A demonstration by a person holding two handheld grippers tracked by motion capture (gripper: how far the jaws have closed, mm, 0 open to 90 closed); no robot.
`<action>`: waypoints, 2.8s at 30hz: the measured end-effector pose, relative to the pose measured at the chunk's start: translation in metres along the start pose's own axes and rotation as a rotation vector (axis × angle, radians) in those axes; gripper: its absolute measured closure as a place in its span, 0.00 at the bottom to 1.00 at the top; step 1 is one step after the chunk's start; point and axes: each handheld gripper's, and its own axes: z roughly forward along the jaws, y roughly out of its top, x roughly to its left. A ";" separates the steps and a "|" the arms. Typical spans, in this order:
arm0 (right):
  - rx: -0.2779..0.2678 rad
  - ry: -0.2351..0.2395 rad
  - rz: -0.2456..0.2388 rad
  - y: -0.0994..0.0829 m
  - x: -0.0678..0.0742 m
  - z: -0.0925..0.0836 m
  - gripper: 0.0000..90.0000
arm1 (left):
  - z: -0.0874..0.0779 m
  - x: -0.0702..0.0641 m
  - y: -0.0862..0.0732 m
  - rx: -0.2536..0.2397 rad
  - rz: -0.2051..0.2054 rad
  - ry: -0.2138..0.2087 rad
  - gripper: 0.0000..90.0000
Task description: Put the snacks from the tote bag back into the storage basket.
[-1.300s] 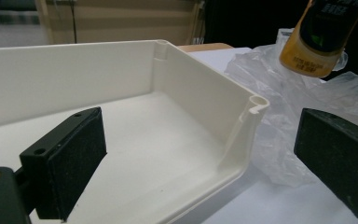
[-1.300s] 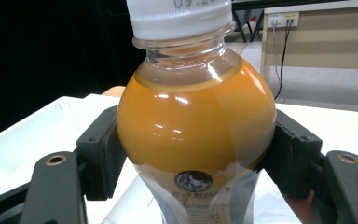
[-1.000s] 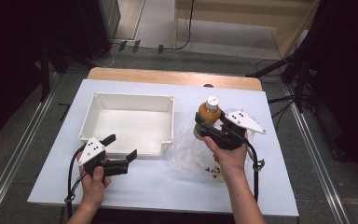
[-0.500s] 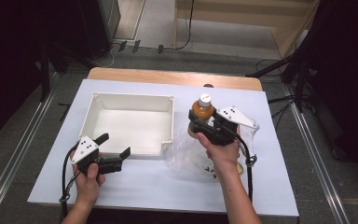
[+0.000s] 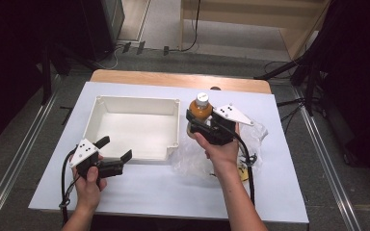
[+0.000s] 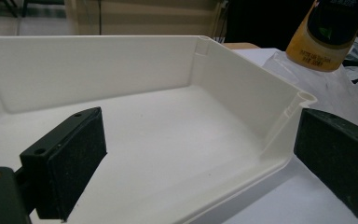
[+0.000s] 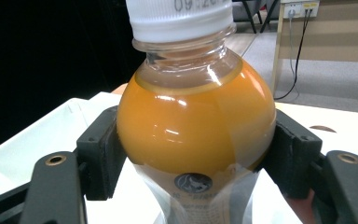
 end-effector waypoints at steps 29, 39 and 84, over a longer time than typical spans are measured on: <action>-0.007 0.052 -0.008 0.008 0.030 0.034 0.34 | 0.004 0.001 0.001 -0.001 -0.007 -0.012 0.03; 0.011 0.062 -0.017 0.004 0.037 0.047 0.34 | 0.005 0.000 0.001 0.004 -0.006 -0.016 0.03; 0.175 0.012 -0.060 -0.053 0.043 0.103 0.34 | 0.004 0.005 -0.001 0.003 -0.030 -0.014 0.03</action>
